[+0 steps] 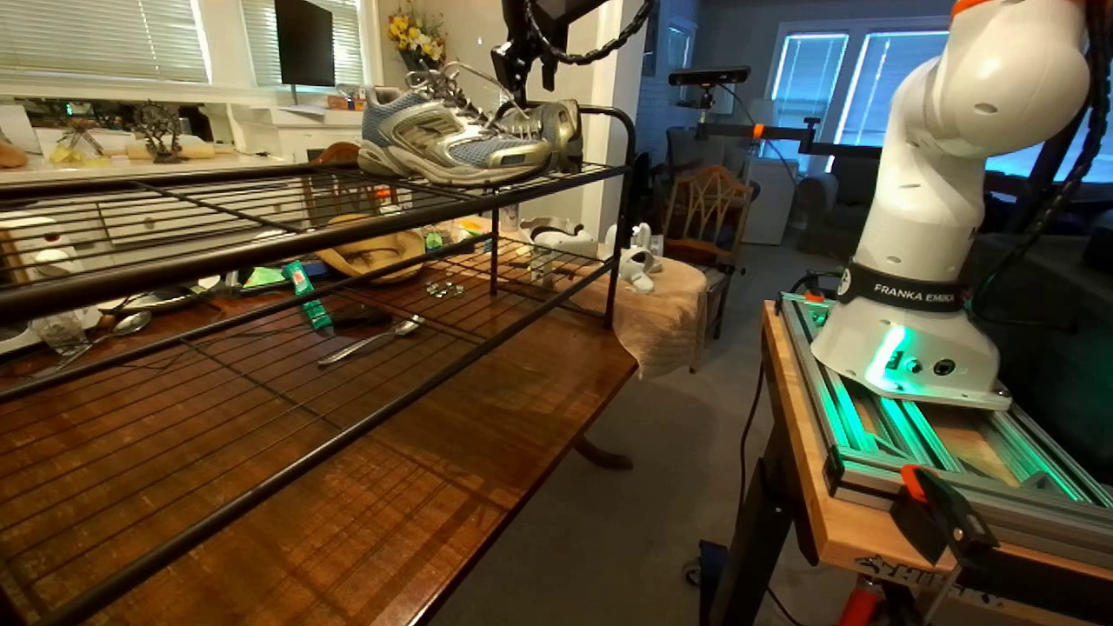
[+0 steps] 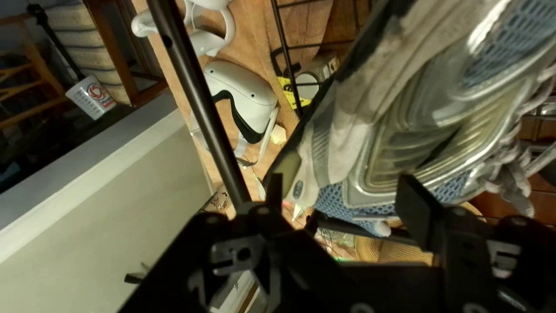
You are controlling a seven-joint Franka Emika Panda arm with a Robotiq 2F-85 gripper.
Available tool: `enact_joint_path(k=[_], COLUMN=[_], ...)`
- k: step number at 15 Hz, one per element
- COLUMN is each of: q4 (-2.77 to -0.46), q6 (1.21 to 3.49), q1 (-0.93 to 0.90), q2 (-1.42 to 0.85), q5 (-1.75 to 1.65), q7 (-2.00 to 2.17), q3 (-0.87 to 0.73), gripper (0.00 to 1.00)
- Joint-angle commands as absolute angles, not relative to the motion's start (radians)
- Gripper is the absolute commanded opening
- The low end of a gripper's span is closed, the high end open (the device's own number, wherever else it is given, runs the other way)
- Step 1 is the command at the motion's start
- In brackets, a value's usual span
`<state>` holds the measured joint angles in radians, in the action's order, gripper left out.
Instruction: Place the right sneaker upright.
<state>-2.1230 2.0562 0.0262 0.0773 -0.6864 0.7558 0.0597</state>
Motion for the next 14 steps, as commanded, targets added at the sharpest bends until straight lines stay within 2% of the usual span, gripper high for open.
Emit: enact_joint_path(k=[1,14], q4=[-2.081,-2.14], q6=[1.999,2.046], q1=[0.017,0.022], q2=[0.033,0.078], q5=[-0.614,-0.453], q7=[0.793,0.892], q3=[0.049,0.023], gripper=[1.0,1.0])
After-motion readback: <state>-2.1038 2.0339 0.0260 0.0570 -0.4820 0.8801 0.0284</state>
